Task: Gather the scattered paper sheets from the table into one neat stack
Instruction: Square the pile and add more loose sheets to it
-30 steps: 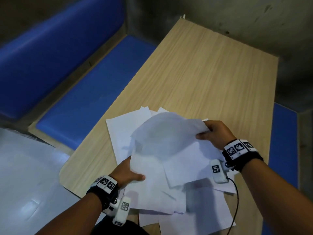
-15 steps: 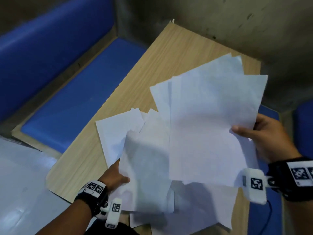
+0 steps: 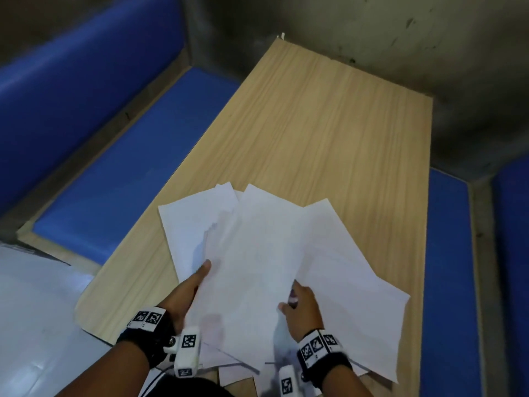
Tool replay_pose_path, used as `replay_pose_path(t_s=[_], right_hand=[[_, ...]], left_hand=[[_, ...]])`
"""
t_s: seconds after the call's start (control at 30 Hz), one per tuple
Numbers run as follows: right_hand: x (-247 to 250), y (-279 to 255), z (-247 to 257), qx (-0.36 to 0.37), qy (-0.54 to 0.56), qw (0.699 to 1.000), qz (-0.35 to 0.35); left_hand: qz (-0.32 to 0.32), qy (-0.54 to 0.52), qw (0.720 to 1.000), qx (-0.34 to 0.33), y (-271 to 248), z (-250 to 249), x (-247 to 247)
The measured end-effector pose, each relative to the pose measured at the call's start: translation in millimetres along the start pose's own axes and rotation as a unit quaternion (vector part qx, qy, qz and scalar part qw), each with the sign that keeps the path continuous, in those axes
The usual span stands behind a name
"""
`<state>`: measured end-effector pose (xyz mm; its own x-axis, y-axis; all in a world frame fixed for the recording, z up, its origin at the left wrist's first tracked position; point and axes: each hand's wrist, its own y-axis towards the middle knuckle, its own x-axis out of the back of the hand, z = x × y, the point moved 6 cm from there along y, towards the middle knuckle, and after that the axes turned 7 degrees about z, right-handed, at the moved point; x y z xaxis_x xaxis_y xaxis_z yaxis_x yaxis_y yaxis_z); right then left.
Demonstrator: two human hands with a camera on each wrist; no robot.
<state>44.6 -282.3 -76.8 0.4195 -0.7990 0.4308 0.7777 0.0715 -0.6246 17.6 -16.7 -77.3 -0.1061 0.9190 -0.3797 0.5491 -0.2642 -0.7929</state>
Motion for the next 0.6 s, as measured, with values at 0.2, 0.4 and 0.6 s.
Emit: replay_pose_path(t_s=[0.2,0.4,0.6], right_hand=[[82,10,5,0.006,-0.166,0.967,-0.193],[182,36,-39,-0.136,-0.373,0.909,-0.124],[199,26,-48,-0.089,-0.232,0.966,-0.071]], left_hand=[[-0.086,0.250,0.964,-0.036,21,-8,10],[-0.107,0.252,0.958,-0.081,11,-10,4],[-0.123,0.216,0.963,-0.107,0,-11,11]])
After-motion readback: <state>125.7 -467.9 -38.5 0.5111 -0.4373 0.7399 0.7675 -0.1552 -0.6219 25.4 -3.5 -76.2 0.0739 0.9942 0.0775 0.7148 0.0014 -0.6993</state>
